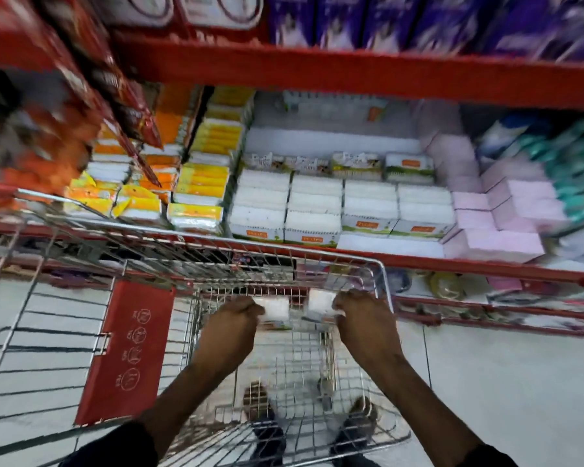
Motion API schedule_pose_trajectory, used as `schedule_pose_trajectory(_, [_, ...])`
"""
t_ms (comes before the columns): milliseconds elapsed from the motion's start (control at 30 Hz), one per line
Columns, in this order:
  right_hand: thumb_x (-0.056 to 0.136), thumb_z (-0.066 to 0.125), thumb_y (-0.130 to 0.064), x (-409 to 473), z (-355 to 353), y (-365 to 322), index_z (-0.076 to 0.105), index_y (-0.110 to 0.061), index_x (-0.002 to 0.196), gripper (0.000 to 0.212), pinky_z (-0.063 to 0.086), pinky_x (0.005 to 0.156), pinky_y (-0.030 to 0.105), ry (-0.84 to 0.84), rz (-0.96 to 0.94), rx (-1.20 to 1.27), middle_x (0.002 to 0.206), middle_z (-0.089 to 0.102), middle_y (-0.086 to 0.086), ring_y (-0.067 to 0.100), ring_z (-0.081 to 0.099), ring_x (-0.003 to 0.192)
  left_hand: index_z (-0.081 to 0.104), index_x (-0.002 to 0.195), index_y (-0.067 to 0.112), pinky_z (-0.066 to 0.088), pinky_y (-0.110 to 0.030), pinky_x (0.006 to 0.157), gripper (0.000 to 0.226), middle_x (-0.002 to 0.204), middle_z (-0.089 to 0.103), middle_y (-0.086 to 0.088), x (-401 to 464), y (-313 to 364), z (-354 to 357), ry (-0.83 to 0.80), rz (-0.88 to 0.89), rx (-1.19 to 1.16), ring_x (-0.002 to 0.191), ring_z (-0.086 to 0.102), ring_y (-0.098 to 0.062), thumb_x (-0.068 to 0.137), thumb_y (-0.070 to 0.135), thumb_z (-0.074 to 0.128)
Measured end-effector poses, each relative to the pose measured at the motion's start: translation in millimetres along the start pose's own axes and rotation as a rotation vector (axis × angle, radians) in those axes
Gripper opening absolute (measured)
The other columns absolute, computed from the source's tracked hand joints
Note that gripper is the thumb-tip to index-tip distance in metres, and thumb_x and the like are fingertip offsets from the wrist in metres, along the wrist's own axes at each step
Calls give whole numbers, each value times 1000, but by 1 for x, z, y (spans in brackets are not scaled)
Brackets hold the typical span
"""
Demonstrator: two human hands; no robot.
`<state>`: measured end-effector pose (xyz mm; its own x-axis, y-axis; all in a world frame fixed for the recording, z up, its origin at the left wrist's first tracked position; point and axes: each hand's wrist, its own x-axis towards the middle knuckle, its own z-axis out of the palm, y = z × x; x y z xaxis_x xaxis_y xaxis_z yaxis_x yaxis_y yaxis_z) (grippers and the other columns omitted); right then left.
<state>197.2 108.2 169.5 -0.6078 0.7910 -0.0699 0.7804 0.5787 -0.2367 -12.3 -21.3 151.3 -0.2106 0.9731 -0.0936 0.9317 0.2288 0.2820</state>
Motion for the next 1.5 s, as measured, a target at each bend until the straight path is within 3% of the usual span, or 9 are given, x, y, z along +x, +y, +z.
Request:
schedule_pose_trajectory(100, [58, 82, -4, 5, -48, 8, 74, -19, 83, 30, 57, 63, 32, 120, -3, 53, 86, 74, 1, 24, 69, 78, 74, 99, 11, 61, -40, 62, 35, 94, 70, -4, 16, 22, -42, 123, 56, -11, 83, 68, -28, 71, -10, 76])
schedule_pose_trajectory(467, [74, 70, -4, 21, -139, 78, 70, -17, 95, 24, 56, 76, 37, 287, 62, 102, 95, 70, 2, 27, 63, 89, 73, 104, 5, 61, -39, 72, 28, 93, 70, -7, 81, 112, -106, 355, 243, -63, 85, 66, -27, 78, -4, 75])
schedule_pose_trajectory(833, [79, 67, -5, 46, -146, 137, 69, -20, 101, 27, 51, 79, 32, 213, 139, 103, 104, 68, 0, 24, 60, 102, 72, 107, 7, 60, -37, 77, 24, 98, 69, -5, 133, 173, -85, 322, 253, -84, 89, 65, -23, 85, 0, 68])
schedule_pose_trajectory(1100, [80, 63, 3, 58, -127, 145, 68, -19, 106, 34, 51, 80, 31, 158, 116, 95, 105, 68, 1, 22, 60, 102, 74, 103, 8, 62, -37, 73, 32, 95, 70, -5, 151, 174, -59, 242, 178, -26, 87, 67, -24, 75, -6, 75])
schedule_pose_trajectory(1500, [79, 61, 4, 74, -101, 155, 66, -19, 105, 35, 52, 79, 31, 98, 112, 74, 103, 67, 1, 21, 59, 99, 73, 105, 10, 63, -36, 74, 32, 99, 69, -4, 168, 174, -30, 190, 88, -32, 85, 68, -22, 78, -7, 70])
